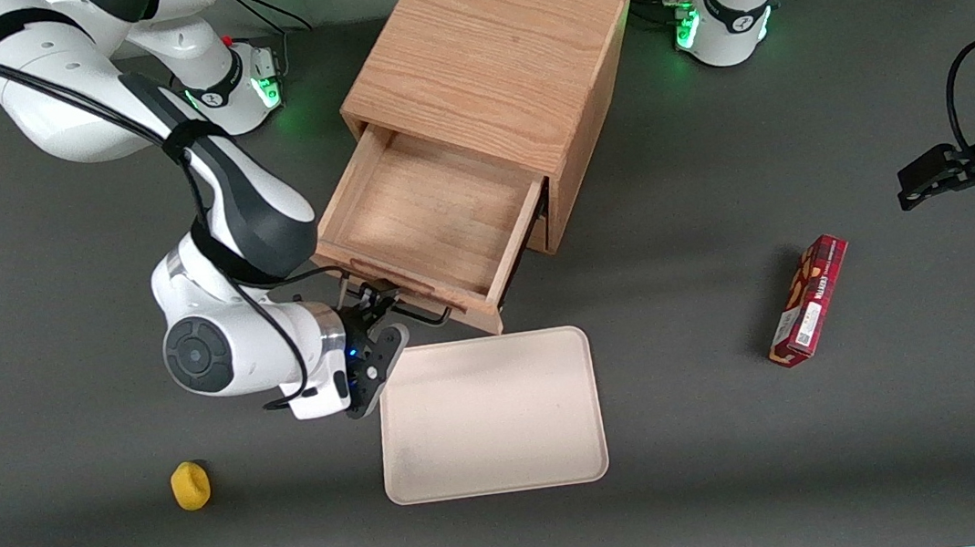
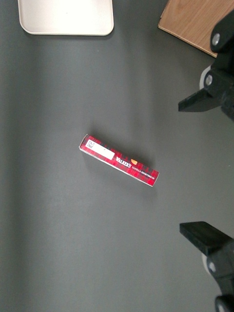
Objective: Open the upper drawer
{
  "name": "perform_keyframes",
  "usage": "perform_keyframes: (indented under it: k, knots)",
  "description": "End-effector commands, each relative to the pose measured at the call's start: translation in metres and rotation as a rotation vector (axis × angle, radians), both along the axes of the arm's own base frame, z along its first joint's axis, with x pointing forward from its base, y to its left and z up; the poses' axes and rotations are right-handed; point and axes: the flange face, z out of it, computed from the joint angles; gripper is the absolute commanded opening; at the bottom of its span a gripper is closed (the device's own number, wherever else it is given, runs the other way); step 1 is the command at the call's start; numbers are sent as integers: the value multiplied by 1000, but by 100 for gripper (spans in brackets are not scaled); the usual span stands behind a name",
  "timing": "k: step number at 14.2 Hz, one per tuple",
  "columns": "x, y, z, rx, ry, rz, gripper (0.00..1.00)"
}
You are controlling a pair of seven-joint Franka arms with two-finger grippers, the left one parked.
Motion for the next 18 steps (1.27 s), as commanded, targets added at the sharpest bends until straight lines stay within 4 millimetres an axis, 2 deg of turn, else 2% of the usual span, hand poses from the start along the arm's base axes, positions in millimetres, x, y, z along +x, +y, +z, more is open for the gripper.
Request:
perform_keyframes:
  k: [1, 4, 6, 7, 9, 11, 12, 14, 16, 17, 18]
  knots:
    - [18, -14, 2, -13, -40, 28, 100]
    - [31, -25, 15, 1, -82, 24, 100]
    - [32, -33, 34, 0, -99, 16, 100]
    - [29, -39, 63, -3, -131, 3, 100]
    - [16, -48, 133, -39, -223, -60, 100]
    - [-2, -64, 175, -93, -188, -257, 100]
    - [-19, -64, 203, -117, -183, -315, 100]
    - [-44, -74, 236, -171, -149, -447, 100]
    - [-66, -108, 259, -251, -89, -506, 100]
    - [-76, -137, 267, -319, -46, -546, 100]
    - [-84, -165, 263, -375, 10, -592, 100]
